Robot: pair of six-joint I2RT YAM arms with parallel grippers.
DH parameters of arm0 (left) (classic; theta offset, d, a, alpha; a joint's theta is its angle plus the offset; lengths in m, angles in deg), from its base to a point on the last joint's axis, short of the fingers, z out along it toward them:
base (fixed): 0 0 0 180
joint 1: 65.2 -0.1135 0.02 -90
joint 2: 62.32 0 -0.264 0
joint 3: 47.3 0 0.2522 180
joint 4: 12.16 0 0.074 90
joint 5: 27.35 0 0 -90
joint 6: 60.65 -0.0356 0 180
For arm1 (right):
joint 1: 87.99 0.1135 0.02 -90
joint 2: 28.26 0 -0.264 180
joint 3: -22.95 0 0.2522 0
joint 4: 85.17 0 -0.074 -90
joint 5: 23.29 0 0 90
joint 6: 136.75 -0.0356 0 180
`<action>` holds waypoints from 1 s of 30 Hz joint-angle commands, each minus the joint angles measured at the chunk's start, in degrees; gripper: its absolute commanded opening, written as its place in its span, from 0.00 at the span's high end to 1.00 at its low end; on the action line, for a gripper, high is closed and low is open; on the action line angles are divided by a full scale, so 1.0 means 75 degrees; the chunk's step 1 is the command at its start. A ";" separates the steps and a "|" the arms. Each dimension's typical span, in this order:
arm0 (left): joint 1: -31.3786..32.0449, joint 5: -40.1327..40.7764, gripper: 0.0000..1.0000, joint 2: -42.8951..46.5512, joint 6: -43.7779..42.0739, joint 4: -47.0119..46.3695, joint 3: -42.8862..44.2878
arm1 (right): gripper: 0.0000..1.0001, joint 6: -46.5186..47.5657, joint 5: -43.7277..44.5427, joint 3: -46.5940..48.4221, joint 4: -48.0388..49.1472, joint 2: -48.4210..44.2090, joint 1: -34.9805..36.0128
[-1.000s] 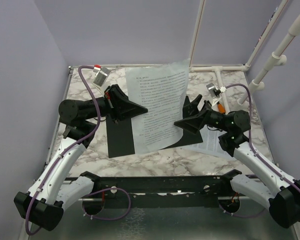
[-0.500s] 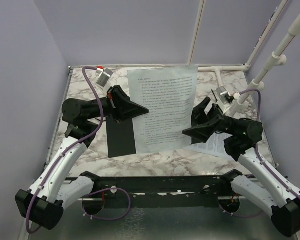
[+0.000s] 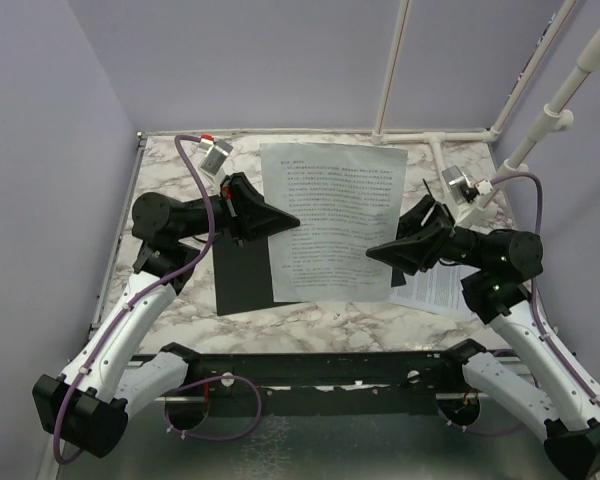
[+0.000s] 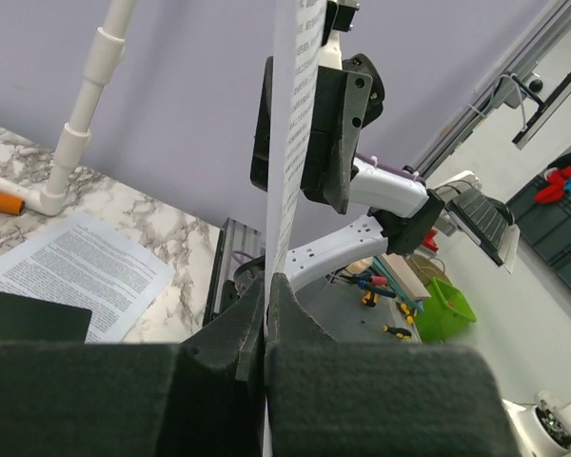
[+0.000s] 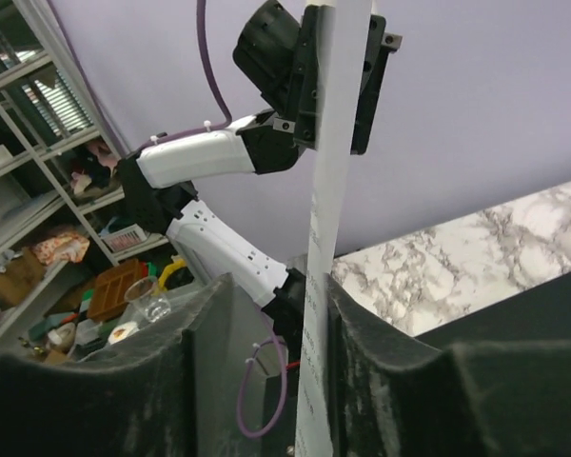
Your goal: Put the files into the folder
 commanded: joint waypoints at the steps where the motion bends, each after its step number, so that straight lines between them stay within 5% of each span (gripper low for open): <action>1: 0.0020 0.0091 1.00 0.0003 -0.0243 0.0030 -0.0035 | 0.59 0.0681 -0.0076 0.0423 -0.1330 0.0035 0.0058; 17: 0.0028 0.0048 1.00 -0.0009 -0.0328 0.0044 0.0004 | 0.77 0.1138 0.0201 0.0948 -0.2286 0.0732 0.0103; 21: 0.0021 0.0080 1.00 -0.0032 -0.0406 0.0150 -0.0033 | 0.99 0.1244 0.0248 0.1089 -0.2458 0.0814 0.0116; 24: 0.0021 0.0331 1.00 -0.0027 -0.0901 0.0889 0.0079 | 1.00 0.1421 0.0410 0.1215 -0.2765 0.0806 0.0113; 30: 0.0020 0.1438 0.66 -0.0066 -0.2417 0.3139 0.0495 | 0.99 0.2035 0.1111 0.1591 -0.3867 0.0924 0.0120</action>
